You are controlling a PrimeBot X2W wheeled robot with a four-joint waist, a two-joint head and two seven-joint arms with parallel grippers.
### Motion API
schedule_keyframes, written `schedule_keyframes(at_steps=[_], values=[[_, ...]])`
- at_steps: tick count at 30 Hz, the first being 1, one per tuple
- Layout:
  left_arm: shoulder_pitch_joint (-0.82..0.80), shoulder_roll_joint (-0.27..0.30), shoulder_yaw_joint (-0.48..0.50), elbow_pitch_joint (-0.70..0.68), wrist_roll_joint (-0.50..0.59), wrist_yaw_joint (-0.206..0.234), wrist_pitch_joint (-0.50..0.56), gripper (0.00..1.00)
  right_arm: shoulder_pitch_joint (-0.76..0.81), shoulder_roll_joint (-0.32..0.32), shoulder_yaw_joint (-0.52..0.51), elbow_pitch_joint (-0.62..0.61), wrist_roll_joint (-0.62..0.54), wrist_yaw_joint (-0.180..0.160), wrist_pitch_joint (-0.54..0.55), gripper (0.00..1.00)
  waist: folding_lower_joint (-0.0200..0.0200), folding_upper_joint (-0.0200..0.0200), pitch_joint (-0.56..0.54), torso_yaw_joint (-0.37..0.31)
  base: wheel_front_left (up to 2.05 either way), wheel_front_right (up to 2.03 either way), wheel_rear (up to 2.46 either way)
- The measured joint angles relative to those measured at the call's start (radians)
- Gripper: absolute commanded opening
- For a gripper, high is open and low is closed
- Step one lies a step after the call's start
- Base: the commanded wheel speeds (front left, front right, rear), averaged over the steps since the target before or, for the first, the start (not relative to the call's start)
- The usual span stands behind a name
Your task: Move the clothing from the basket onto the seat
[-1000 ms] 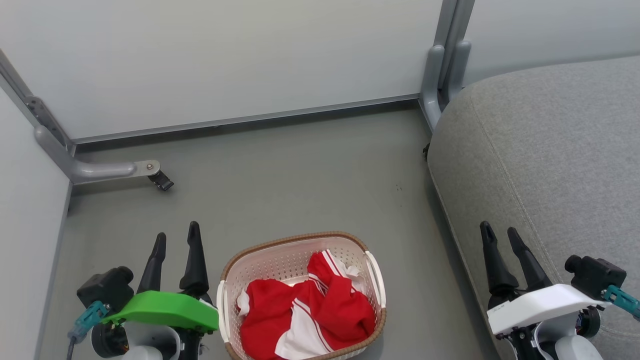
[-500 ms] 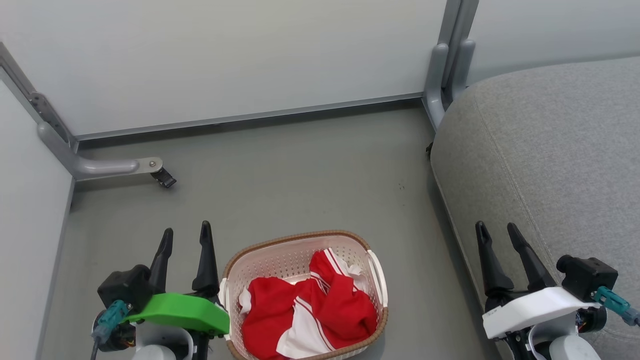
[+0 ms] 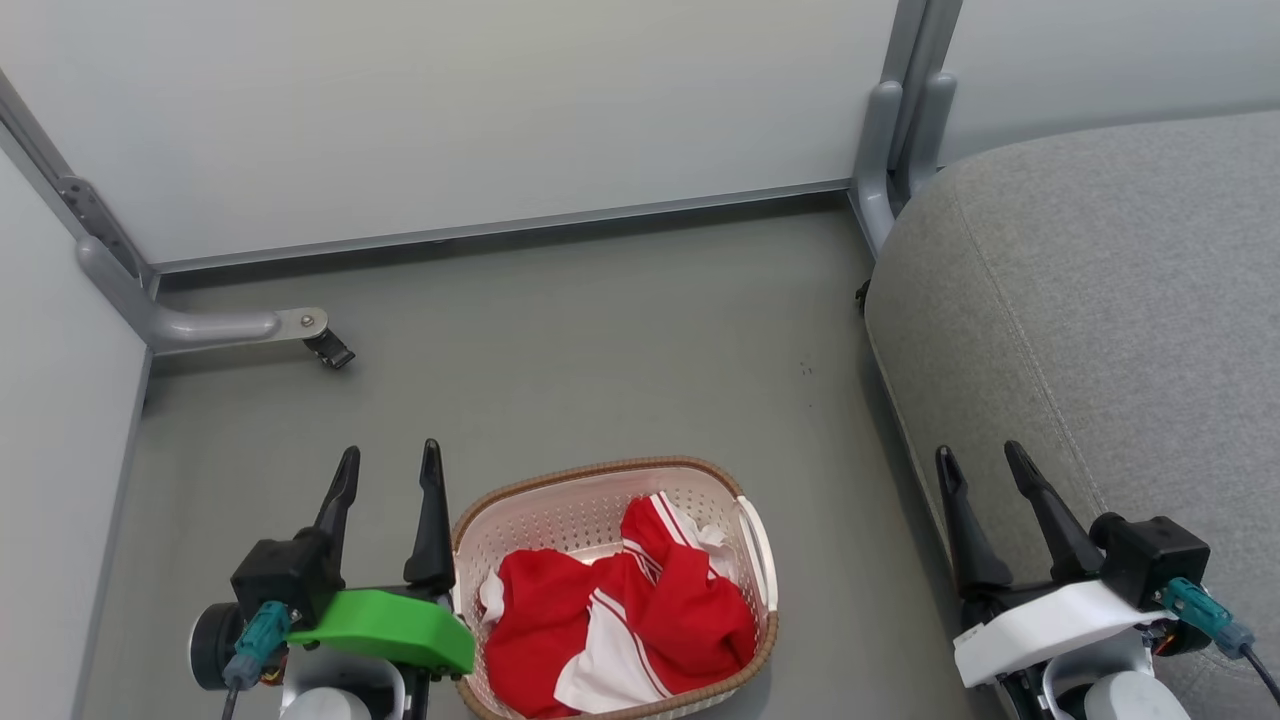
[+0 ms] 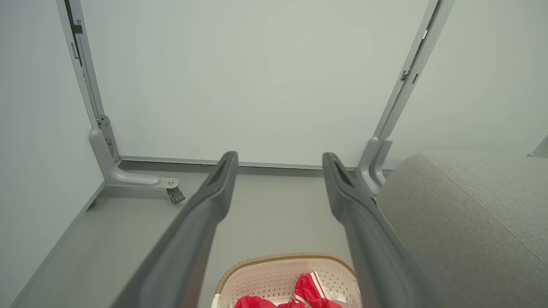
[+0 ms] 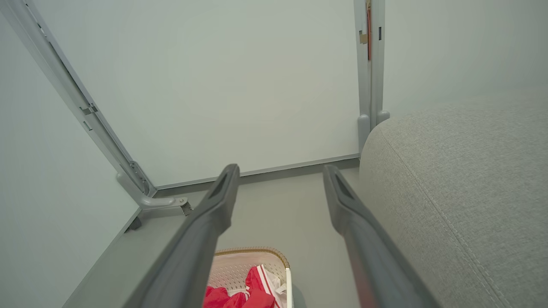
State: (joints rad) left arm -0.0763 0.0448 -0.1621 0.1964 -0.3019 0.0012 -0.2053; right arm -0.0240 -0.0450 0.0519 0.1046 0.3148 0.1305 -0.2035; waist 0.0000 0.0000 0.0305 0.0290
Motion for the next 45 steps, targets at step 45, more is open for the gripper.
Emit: schedule_keyframes(at_steps=[45], values=[[-0.008, 0.002, -0.043, 0.012, 0.207, 0.011, -0.059, 1.0, 0.004, -0.002, 0.009, 0.018, -0.243, 0.0, -0.058, 1.0, 0.0, 0.0, 0.007, 0.009, 0.0, 0.0, 0.0]])
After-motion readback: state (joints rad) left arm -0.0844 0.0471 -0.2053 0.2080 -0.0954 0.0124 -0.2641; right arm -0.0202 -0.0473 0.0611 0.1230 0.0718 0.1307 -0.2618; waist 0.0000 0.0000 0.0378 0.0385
